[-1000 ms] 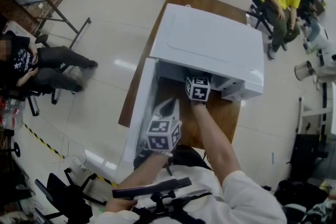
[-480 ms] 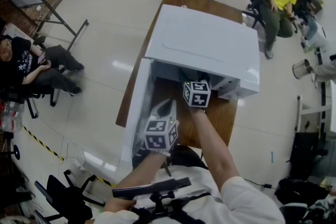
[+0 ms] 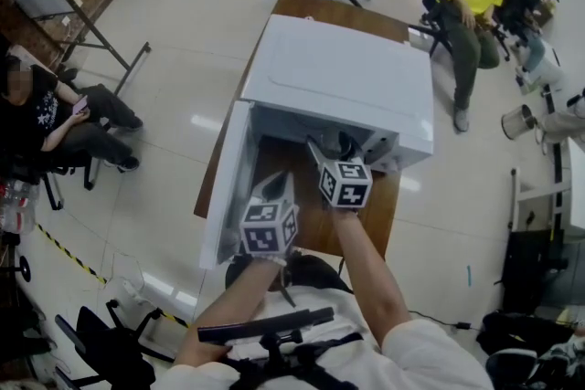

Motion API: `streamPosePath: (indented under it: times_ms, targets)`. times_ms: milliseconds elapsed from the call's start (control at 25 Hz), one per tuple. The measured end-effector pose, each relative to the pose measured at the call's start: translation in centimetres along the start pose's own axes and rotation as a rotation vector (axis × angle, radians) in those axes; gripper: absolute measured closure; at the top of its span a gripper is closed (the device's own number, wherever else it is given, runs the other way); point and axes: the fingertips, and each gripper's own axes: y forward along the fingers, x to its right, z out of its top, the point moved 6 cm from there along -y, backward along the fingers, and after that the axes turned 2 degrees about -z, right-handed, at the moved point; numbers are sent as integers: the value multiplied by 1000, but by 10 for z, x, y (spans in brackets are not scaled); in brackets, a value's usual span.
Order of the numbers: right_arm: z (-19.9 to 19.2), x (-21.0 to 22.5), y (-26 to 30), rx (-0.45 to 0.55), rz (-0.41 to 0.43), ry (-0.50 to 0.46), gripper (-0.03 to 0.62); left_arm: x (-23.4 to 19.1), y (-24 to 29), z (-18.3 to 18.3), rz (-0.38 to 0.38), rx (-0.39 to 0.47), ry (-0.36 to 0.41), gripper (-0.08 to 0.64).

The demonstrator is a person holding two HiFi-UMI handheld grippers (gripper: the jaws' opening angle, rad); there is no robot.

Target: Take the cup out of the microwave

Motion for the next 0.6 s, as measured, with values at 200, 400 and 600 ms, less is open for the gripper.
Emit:
streamPosePath:
  times_ms: [200,400,600]
  targets:
    - [1,2,-35,-4,-5,-34,206,9,-6,-1,7,-5,27,571]
    - [2,2,-68,20,-19,-25,206,24,-12,-3,-30,-18,59,571]
    - [6,-6,-104,58,-52,12,206,32,-25,-9,-79,-52,108,571]
